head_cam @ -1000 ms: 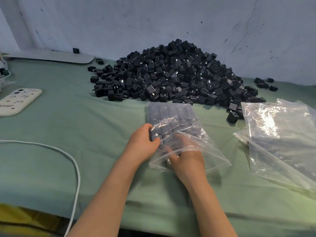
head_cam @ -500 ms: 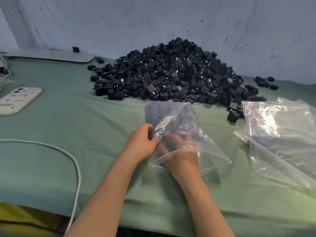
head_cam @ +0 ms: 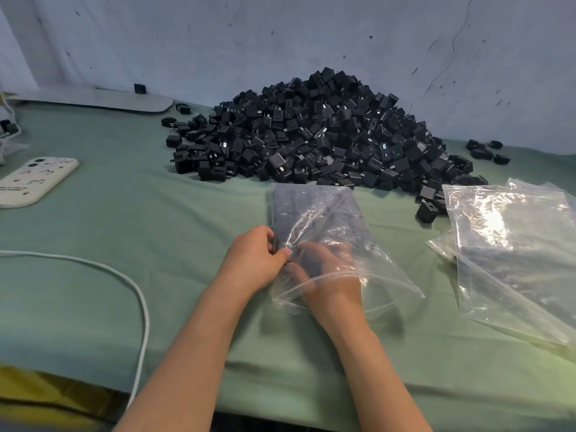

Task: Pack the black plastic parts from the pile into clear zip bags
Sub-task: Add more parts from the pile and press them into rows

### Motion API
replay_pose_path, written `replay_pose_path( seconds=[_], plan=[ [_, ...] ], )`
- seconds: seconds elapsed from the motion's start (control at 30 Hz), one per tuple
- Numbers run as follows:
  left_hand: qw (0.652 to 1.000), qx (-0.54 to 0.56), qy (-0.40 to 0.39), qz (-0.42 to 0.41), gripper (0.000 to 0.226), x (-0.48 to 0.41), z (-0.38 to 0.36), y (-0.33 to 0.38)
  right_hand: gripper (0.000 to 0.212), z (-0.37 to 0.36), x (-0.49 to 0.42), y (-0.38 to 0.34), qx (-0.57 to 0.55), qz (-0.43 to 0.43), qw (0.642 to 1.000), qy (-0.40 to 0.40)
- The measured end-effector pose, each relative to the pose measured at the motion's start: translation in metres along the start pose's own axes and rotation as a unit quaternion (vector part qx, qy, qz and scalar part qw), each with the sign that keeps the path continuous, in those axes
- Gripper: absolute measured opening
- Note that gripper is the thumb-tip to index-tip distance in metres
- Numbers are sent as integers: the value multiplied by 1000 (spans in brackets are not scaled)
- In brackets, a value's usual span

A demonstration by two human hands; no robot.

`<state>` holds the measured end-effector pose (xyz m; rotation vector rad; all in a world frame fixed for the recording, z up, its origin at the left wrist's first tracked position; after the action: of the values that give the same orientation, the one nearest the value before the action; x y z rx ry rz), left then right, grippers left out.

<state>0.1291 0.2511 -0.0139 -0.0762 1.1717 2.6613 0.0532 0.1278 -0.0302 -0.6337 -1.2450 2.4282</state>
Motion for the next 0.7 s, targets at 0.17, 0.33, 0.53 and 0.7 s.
replay_pose_path(
  seconds=[0.17, 0.33, 0.53, 0.7],
  plan=[
    [999, -44, -14, 0, 20, 2, 2, -1, 45, -11, -5, 7, 94, -6, 994, -51],
    [999, -48, -21, -1, 23, 1, 1, -1, 39, -9, -9, 6, 125, -2, 991, -49],
    [999, -35, -35, -4, 27, 1, -3, -1, 47, -4, -8, 2, 202, 28, 978, -42],
    [998, -37, -42, -10, 25, 0, -4, 0, 46, -8, -9, 7, 184, 13, 982, -50]
  ],
)
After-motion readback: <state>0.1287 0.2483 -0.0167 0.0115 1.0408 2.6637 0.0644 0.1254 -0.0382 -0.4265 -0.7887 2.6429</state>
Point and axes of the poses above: each hand's wrist, its own x-axis away from the middle knuckle, its own z-axis out of the back of the hand, y = z × x, the point moved 8 cm from there along -x, towards the middle knuckle, and after that the axes turned 8 degrees about y, right-handed, at the moved point
